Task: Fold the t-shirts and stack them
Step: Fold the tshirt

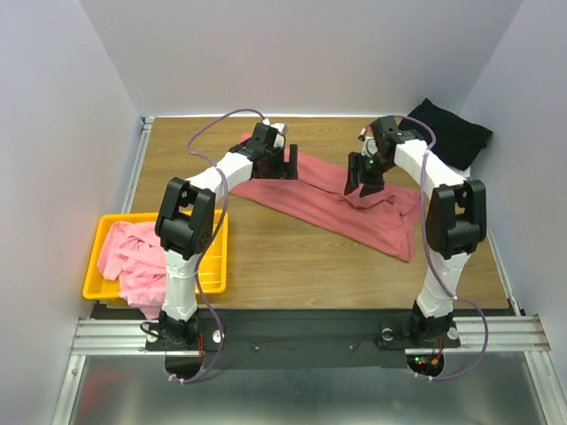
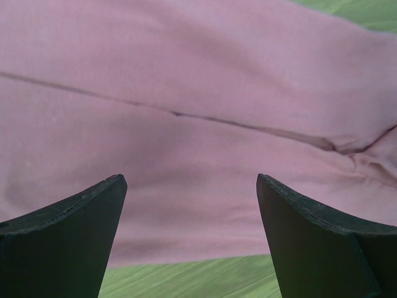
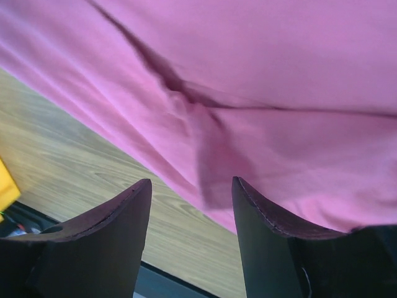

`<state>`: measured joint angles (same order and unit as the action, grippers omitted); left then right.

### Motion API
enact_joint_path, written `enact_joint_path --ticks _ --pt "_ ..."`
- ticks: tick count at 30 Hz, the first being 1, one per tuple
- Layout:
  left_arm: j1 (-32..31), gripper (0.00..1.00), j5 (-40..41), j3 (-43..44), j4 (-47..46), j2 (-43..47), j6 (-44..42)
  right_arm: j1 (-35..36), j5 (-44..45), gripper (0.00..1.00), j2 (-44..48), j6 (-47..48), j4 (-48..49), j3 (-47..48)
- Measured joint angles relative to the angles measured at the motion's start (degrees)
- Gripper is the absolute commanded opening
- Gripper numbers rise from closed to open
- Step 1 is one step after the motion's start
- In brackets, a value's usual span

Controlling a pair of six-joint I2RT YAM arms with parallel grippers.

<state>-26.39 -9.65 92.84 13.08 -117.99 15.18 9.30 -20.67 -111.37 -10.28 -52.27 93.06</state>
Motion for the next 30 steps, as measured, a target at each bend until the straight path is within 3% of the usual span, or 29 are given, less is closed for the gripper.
enact_joint_path --ticks 8,21,23,30 --pt "0.76 0.99 -0.7 -1.42 0.66 -0.35 2.71 5.79 4.17 0.61 -1.73 2.78 0.28 1.03" --pt "0.9 0.99 -0.83 -3.28 1.27 -1.09 3.34 8.0 14.6 0.56 -1.68 6.05 0.24 -2.51" --pt "0.9 0.99 -0.85 -3.32 1.29 -1.14 3.34 8.46 15.82 0.49 -1.68 6.36 0.31 -2.51" --pt "0.9 0.99 -0.85 -3.69 1.27 -1.16 3.34 9.9 21.24 0.08 -1.81 6.99 0.28 -2.23"
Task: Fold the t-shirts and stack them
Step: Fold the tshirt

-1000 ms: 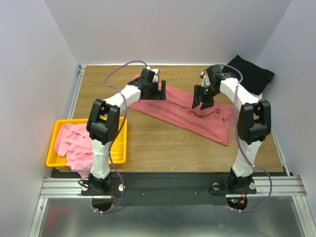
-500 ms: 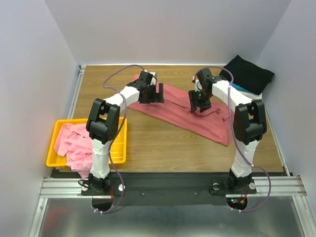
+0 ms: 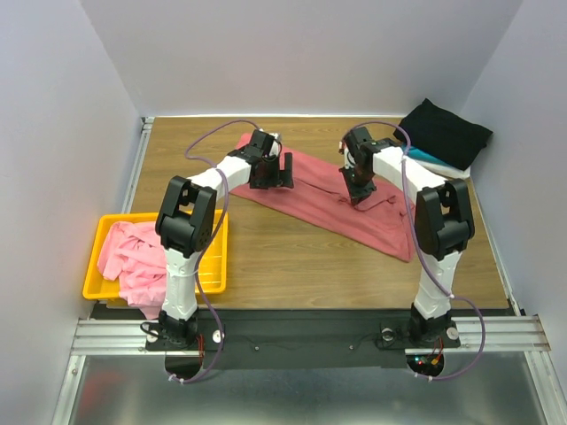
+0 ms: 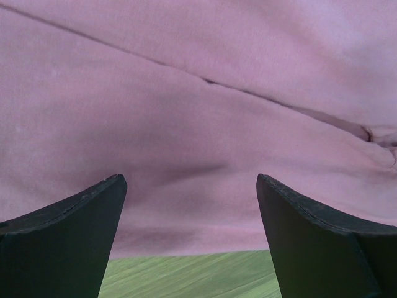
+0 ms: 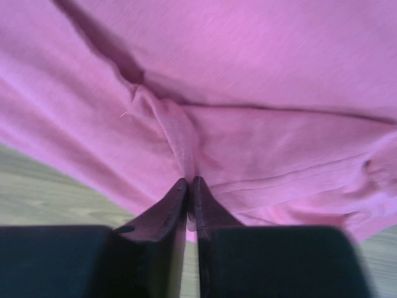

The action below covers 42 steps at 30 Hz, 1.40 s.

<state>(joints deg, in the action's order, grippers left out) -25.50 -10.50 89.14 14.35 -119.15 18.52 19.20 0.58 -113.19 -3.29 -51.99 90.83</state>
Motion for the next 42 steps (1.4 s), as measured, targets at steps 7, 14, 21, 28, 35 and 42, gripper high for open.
enact_joint_path --ticks 7,14,21,28,35,42 --pt "0.0 0.98 0.0 -2.1 -0.24 0.0 0.04 0.04 5.92 0.06 -2.86 0.07 0.0 3.13" --pt "0.0 0.99 0.0 -2.45 -1.03 0.02 0.11 0.04 13.79 0.09 -7.8 -0.2 0.61 8.72" --pt "0.0 0.99 0.0 -2.93 -1.75 0.11 0.52 0.04 20.41 0.3 -11.06 -1.53 2.16 13.4" --pt "0.0 0.98 0.02 -3.32 -2.19 0.37 0.9 0.0 26.67 0.6 -13.73 -3.78 3.34 14.71" --pt "0.0 0.99 0.04 -3.48 -2.4 0.42 1.2 -0.74 26.88 0.65 -12.46 -6.95 5.46 14.69" --pt "0.0 0.99 -0.02 -2.69 -1.6 0.35 1.18 -4.94 17.38 0.65 -6.29 -10.49 8.15 11.15"
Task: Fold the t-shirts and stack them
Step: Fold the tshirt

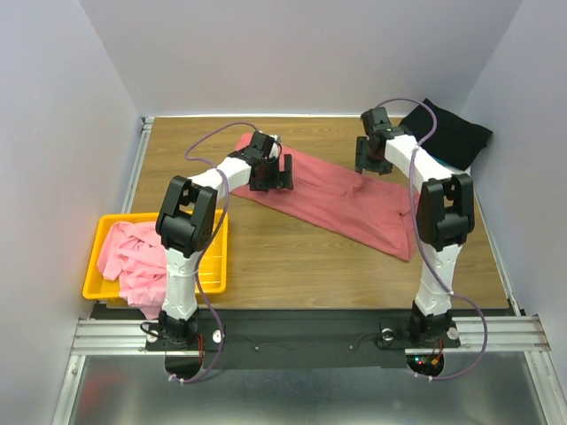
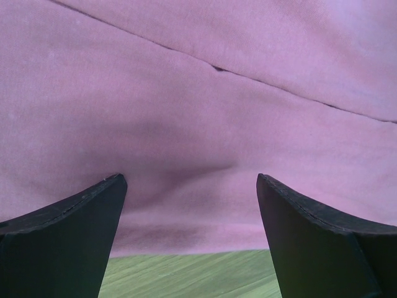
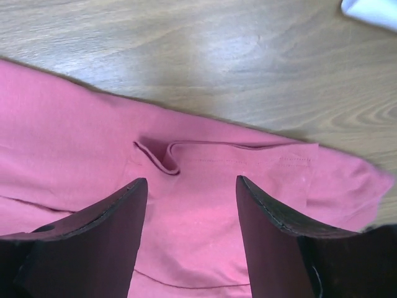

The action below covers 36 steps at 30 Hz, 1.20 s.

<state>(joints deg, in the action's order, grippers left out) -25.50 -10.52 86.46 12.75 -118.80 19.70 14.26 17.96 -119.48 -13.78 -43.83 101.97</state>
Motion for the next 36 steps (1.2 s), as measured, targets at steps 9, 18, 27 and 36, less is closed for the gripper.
enact_joint_path --ticks 9,18,27,36 --pt "0.0 0.99 -0.55 6.29 2.51 -1.95 -1.81 -2.54 -11.15 0.64 1.25 -1.53 1.53 -4.76" --pt "0.11 0.99 4.63 1.36 3.45 -0.24 -0.44 -5.05 -14.12 0.65 6.12 -5.03 3.13 -16.22" --pt "1.81 0.99 7.41 3.78 5.68 -0.57 -0.63 -10.51 -14.16 0.66 19.74 -7.48 2.54 -27.04" --pt "2.45 0.99 7.61 8.44 4.63 -2.99 -2.29 -10.97 -15.61 0.66 14.19 -8.31 2.45 -29.29"
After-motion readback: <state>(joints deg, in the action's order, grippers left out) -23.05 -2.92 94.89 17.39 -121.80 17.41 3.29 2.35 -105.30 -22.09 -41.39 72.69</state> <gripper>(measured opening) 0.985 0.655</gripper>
